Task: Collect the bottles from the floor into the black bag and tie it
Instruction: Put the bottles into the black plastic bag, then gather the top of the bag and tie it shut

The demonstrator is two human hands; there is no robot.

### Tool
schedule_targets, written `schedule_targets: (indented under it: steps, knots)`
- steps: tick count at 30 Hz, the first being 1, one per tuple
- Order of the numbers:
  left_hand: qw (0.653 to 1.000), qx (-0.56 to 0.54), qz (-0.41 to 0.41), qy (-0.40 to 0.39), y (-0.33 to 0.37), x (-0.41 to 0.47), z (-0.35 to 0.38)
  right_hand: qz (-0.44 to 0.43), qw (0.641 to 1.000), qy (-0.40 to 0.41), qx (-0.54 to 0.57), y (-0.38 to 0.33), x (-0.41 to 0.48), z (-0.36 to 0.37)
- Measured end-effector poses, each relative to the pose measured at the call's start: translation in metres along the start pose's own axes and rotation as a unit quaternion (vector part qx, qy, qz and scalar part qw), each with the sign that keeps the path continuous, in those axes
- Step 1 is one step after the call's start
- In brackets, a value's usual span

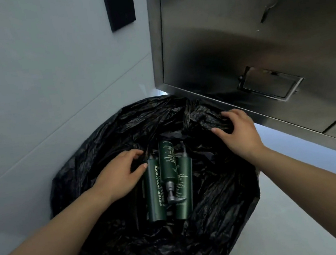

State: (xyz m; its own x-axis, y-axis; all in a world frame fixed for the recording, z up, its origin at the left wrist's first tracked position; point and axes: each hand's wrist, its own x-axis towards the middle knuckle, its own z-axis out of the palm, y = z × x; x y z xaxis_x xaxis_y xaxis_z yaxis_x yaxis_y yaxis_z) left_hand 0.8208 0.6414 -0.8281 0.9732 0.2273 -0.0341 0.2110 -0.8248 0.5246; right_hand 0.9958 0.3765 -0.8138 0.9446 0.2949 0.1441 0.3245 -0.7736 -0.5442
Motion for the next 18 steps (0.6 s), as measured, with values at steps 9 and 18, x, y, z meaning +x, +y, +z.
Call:
schedule_targets:
  steps: [9,18]
  knots:
    - [0.997,0.073,-0.014,-0.006,0.042,0.016,-0.028,0.036,0.991,-0.033,0.122,0.036,0.026,0.013]
    - [0.994,-0.071,-0.074,0.037,0.101,0.067,0.028,0.003,0.981,-0.015,0.194,0.056,0.007,-0.006]
